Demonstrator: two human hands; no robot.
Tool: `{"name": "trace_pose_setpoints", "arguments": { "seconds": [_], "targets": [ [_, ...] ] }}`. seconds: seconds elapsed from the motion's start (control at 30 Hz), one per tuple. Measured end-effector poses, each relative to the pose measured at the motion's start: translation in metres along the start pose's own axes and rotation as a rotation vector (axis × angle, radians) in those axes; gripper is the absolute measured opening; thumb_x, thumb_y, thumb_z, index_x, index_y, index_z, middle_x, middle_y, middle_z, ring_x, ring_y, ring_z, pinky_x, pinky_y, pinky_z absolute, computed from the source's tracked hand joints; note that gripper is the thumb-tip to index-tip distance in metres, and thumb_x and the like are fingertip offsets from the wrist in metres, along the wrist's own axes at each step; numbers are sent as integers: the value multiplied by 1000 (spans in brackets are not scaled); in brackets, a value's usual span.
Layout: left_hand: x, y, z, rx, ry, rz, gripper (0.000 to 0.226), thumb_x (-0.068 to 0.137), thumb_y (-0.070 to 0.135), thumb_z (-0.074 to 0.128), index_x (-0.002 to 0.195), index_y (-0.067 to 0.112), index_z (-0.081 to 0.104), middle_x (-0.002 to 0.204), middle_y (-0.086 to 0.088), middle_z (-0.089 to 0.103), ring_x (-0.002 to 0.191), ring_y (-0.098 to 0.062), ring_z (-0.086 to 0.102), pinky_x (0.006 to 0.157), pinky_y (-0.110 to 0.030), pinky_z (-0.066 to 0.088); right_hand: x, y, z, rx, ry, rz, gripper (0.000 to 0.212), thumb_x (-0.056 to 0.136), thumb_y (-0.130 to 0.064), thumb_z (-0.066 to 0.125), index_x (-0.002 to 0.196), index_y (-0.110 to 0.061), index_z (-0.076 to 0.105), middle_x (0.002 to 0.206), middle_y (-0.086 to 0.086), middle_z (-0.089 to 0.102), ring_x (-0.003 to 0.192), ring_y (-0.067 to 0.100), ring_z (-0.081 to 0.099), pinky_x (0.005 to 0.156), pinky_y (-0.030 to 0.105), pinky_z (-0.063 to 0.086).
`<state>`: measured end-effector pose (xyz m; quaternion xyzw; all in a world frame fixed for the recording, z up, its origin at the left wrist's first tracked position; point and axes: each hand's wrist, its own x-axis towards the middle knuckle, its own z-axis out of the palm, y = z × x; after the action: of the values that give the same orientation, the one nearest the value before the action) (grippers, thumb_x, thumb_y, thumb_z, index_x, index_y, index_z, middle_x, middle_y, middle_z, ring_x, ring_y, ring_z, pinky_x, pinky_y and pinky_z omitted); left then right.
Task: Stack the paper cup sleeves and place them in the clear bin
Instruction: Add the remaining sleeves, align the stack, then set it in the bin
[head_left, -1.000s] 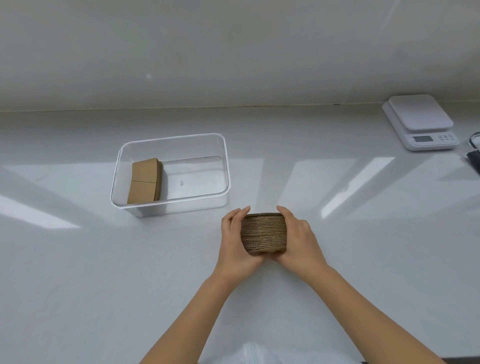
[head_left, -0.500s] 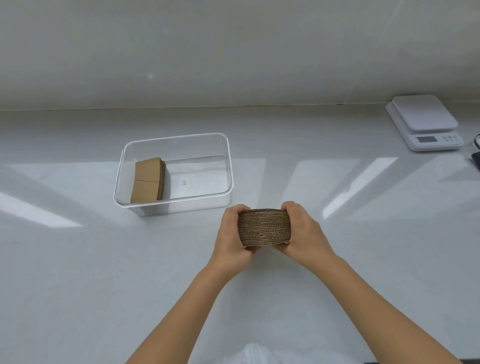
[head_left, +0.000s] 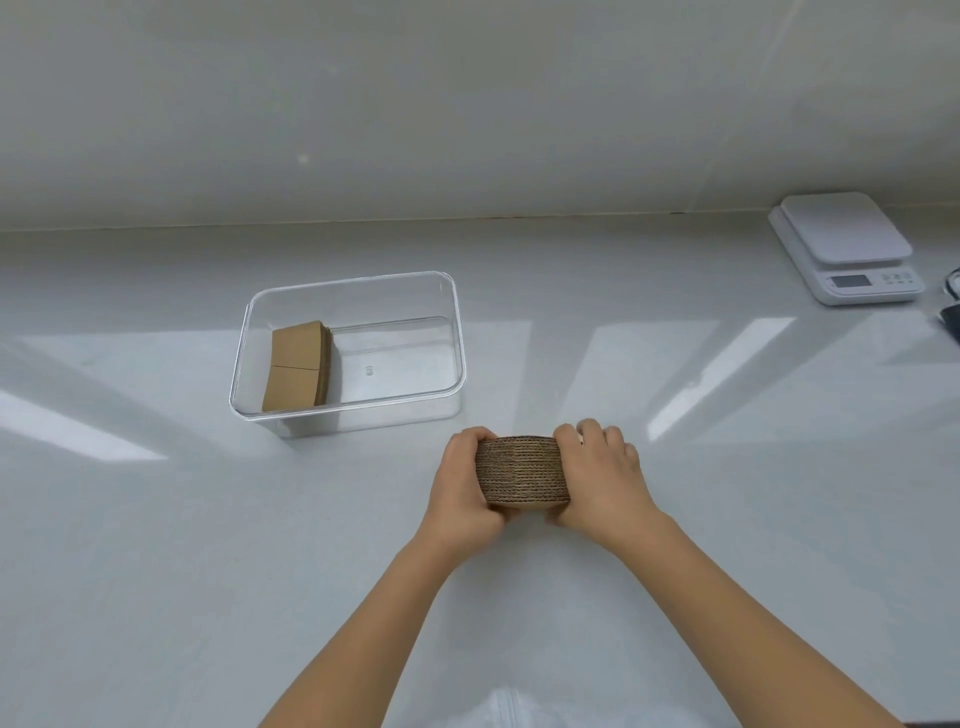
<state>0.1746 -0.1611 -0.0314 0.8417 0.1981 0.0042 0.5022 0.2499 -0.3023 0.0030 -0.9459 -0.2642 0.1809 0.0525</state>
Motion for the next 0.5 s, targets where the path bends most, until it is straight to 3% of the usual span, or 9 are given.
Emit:
{"name": "trace_pose_setpoints", "arguments": {
  "seconds": [0.07, 0.13, 0.23, 0.3, 0.5],
  "targets": [
    [1, -1, 1, 24, 5, -1, 74, 53, 15, 82, 117, 21, 44, 110, 5, 48, 95, -7, 50, 72, 2, 35, 1, -9, -5, -59, 43, -60, 88, 62, -39, 77, 135, -14, 33, 141, 6, 35, 128, 28, 35, 107, 41, 27],
    [1, -2, 1, 38, 3, -1, 76, 52, 14, 82, 118, 20, 45, 110, 4, 48, 96, -9, 50, 73, 1, 35, 5, -20, -6, -78, 48, -173, 94, 65, -39, 76, 141, -17, 25, 140, 2, 39, 132, 24, 35, 112, 43, 22],
    [3, -4, 2, 38, 2, -15, 76, 52, 9, 79, 118, 23, 44, 111, 3, 49, 97, -10, 52, 71, 0, 37, 13, -30, -3, -135, 42, -253, 75, 67, -40, 75, 129, -21, 37, 118, 0, 55, 111, 25, 53, 90, 37, 38],
    [3, -3, 2, 38, -2, -20, 76, 54, 8, 78, 119, 23, 43, 111, 3, 47, 97, -10, 52, 70, -2, 38, 17, -29, -5, -136, 44, -253, 63, 65, -40, 75, 117, -21, 43, 109, -1, 57, 102, 25, 56, 79, 35, 38],
    [-1, 1, -13, 32, -156, 10, 70, 66, 6, 69, 124, 26, 35, 118, 3, 44, 102, -12, 50, 74, -9, 39, 22, -30, -5, -188, 52, -291, 56, 69, -35, 73, 111, -17, 42, 108, 3, 55, 96, 26, 55, 69, 35, 35]
  ]
}}
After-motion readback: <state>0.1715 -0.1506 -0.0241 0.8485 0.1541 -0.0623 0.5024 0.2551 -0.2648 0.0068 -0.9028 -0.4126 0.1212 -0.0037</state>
